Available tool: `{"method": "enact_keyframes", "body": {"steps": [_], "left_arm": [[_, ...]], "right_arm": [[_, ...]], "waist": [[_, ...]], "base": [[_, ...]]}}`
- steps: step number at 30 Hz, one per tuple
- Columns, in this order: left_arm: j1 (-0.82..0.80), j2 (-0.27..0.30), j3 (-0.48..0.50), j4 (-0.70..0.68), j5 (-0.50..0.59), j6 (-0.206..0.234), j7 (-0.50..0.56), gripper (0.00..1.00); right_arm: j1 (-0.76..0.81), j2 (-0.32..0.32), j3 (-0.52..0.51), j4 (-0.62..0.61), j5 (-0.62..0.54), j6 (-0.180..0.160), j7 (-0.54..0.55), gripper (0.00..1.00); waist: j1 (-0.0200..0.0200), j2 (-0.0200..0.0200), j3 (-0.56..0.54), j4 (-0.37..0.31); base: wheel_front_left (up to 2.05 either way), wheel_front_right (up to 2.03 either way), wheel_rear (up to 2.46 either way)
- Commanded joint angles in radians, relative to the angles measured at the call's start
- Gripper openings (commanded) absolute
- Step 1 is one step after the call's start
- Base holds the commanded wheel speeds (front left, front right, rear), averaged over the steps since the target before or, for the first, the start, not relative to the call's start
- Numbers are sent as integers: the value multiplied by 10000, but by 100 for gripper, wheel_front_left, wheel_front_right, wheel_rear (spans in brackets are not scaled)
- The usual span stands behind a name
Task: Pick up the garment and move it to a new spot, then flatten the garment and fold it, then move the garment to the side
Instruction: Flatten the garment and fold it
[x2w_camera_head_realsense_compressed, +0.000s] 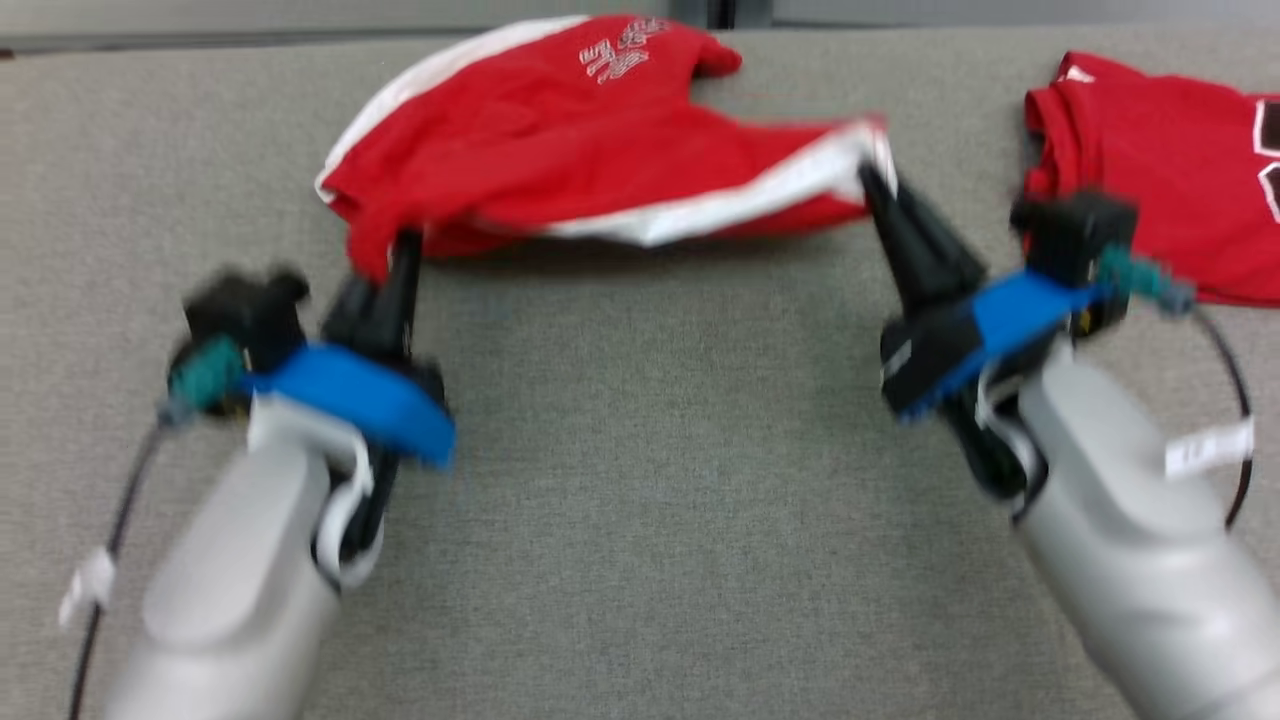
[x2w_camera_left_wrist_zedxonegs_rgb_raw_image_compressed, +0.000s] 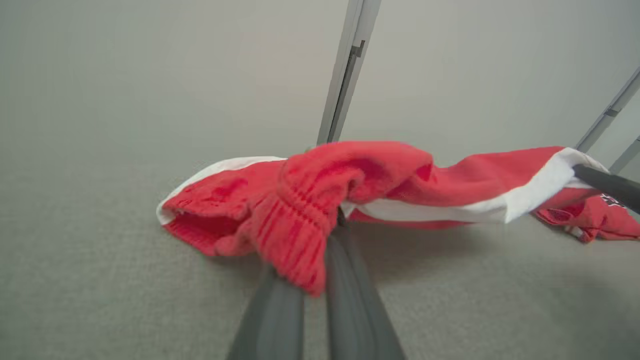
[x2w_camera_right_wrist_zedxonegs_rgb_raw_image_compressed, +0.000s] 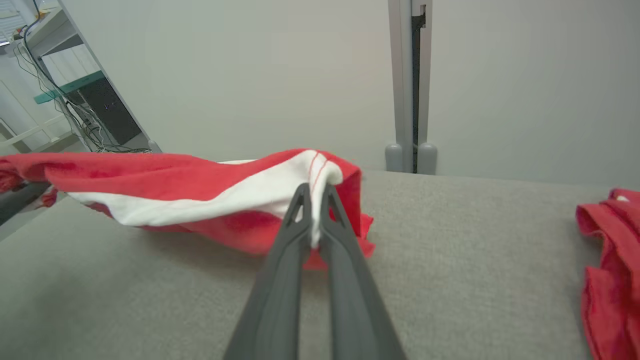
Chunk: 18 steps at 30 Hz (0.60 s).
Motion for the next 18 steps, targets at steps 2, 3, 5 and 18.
{"method": "enact_keyframes", "body": {"steps": [2, 3, 5, 18], "left_arm": [[1173, -43, 287, -518, 307, 30, -43, 0], [1709, -69, 399, -743, 427, 30, -43, 0], [2726, -108, 529, -1097, 615, 18, -44, 0], [6416, -82, 560, -2655, 794, 61, 58, 0]], "right_arm": [[1071, -173, -3, -470, 77, 6, -48, 0], [1594, -260, -57, -681, 103, 6, -48, 0], [2565, -354, -184, -1060, 234, 6, -46, 0], [7385, -816, -1215, -3504, 358, 5, 21, 0]], "waist": [[1, 0, -409, -109], [1, 0, -585, -62], [1, 0, -910, -32], [1, 0, -2249, 145]], "base": [[0, 0, 0], [0, 0, 0], [0, 0, 0], [0, 0, 0]]}}
